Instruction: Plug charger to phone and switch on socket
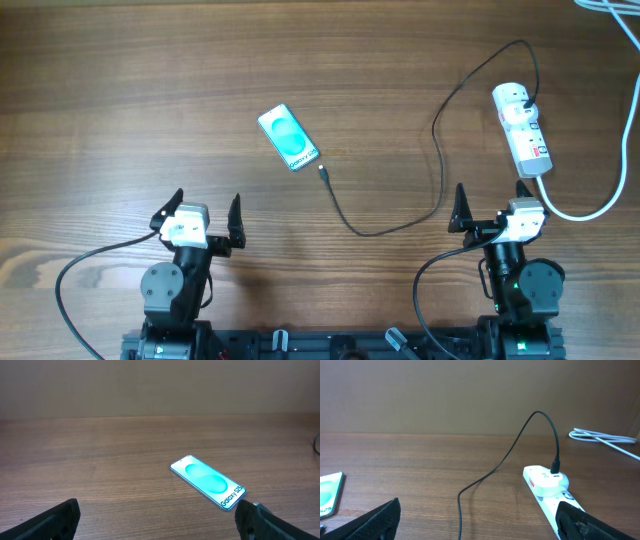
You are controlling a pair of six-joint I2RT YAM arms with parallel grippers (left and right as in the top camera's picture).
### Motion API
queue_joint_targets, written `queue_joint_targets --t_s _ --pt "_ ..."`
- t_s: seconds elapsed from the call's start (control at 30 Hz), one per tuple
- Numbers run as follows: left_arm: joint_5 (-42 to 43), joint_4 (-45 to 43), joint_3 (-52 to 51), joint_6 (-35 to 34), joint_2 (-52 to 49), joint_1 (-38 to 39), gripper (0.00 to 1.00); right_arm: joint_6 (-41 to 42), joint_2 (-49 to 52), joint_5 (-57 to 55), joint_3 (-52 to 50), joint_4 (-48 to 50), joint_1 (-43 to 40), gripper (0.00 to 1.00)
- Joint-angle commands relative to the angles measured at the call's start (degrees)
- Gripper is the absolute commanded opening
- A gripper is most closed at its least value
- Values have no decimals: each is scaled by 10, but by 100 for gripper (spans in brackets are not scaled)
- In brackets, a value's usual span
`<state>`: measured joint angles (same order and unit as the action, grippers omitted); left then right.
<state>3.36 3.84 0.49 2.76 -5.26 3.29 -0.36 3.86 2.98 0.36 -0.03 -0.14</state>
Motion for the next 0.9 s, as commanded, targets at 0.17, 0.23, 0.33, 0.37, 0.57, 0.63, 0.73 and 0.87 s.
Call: queue_joint_targets --t_s 0.17,0.23,0.33,0.37,0.57,0.63,0.73,0.87 --pt "34 -50 1 -89 0 2 100 -10 2 9 -1 1 3 100" --pt "52 -54 28 -193 0 2 100 -10 2 9 -1 1 3 100" --pt "67 -1 90 -264 -6 2 100 -10 2 9 -1 1 3 100" --pt "75 28 123 -273 -16 2 100 -10 2 9 -1 1 3 100" --pt "106 237 378 -267 -176 2 100 -10 2 9 -1 1 3 100" --pt "152 324 512 -253 -282 2 100 -10 2 9 -1 1 3 100" --pt "213 497 749 -206 -468 2 100 -10 2 9 -1 1 3 100" --pt "212 713 997 -164 -672 2 100 -10 2 9 -1 1 3 100"
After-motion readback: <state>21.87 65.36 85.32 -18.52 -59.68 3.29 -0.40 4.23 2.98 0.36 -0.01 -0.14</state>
